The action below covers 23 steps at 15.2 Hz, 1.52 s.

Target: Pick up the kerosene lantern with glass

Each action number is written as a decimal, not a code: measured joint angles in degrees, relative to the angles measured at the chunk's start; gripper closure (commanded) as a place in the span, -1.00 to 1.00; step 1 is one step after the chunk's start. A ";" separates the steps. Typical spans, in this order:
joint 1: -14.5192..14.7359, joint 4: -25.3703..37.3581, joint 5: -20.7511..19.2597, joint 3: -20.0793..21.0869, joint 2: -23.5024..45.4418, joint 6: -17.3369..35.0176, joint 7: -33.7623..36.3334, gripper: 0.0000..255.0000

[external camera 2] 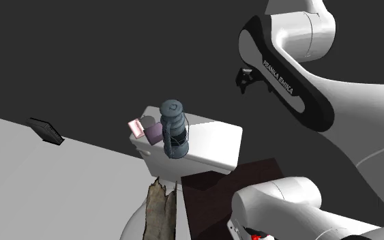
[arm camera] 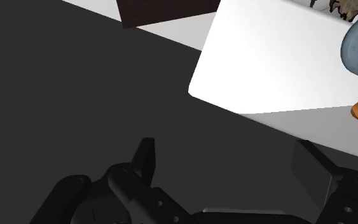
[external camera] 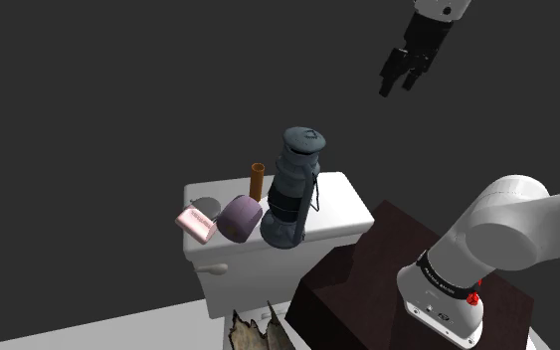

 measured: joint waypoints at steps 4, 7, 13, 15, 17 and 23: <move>0.45 0.83 2.09 2.83 1.73 -0.77 4.41 -1.00; 1.02 2.38 4.90 6.42 4.53 -1.69 10.42 -1.00; 2.04 7.73 10.32 13.46 12.91 -2.48 23.00 -1.00; 2.21 9.84 11.71 15.29 15.75 -2.83 26.82 -1.00; 2.42 12.59 13.00 17.30 19.55 -2.80 30.93 -1.00; 3.04 21.43 15.41 21.85 30.38 -3.34 42.07 -1.00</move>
